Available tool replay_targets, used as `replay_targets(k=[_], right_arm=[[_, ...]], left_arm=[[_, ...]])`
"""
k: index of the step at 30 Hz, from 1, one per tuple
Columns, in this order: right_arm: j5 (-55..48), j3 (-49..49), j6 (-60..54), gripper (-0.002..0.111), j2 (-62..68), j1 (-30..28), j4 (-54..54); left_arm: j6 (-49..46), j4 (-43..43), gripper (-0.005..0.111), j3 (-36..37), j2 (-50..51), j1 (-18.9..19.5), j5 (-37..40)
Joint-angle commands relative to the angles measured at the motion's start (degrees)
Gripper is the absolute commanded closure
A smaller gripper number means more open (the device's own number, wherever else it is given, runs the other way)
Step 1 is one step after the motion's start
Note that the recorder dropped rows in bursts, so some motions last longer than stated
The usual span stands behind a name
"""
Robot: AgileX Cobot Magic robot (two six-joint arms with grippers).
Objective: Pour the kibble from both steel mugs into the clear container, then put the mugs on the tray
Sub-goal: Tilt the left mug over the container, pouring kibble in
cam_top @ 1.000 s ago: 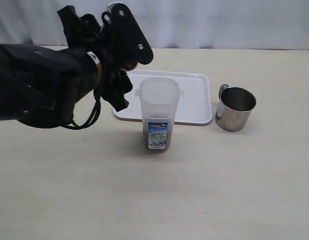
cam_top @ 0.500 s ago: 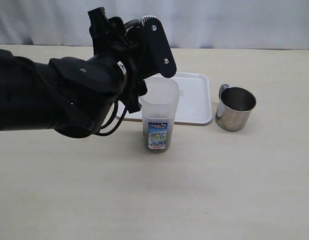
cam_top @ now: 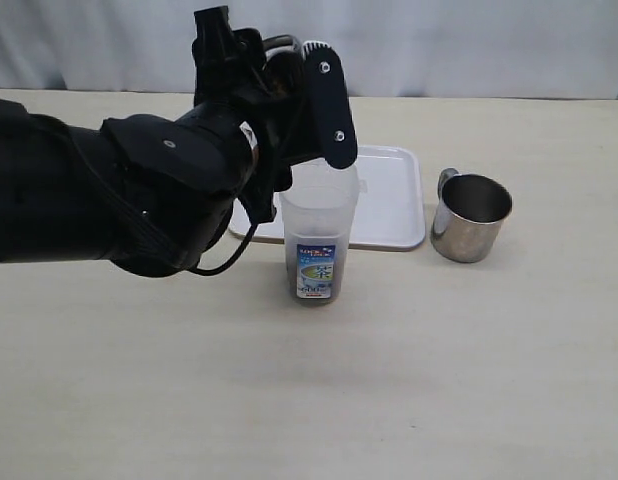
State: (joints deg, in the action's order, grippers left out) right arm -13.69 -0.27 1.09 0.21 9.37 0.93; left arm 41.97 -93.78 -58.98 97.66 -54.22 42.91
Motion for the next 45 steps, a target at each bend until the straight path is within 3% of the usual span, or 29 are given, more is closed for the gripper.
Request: replay_targets(k=[1,10,30,38,45], right_arm=[[0.11,0.27,-0.45,0.104,-0.21,0.15,-0.11],[0.11,0.27,-0.45,0.104,-0.21,0.15,-0.11],[0.11,0.27,-0.45,0.104,-0.21,0.15,-0.11],[0.11,0.27,-0.45,0.104,-0.21,0.15,-0.11],[0.11,0.27,-0.45,0.104,-0.21,0.15,-0.11]], left_arm=[[-2.57,-1.68,0.107,-0.65,-0.3,-0.5,-0.04],[-4.56,-6.12,0.107,-0.65,-0.3,-0.5,-1.27],[-9.17,-6.17,0.107,-0.65,-0.3,-0.39,-2.69],[-9.79,-6.17,0.107,-0.65,-0.3,1.52,-3.17],[-15.14,-6.17,0.107,-0.65,-0.3,1.52,-4.95]])
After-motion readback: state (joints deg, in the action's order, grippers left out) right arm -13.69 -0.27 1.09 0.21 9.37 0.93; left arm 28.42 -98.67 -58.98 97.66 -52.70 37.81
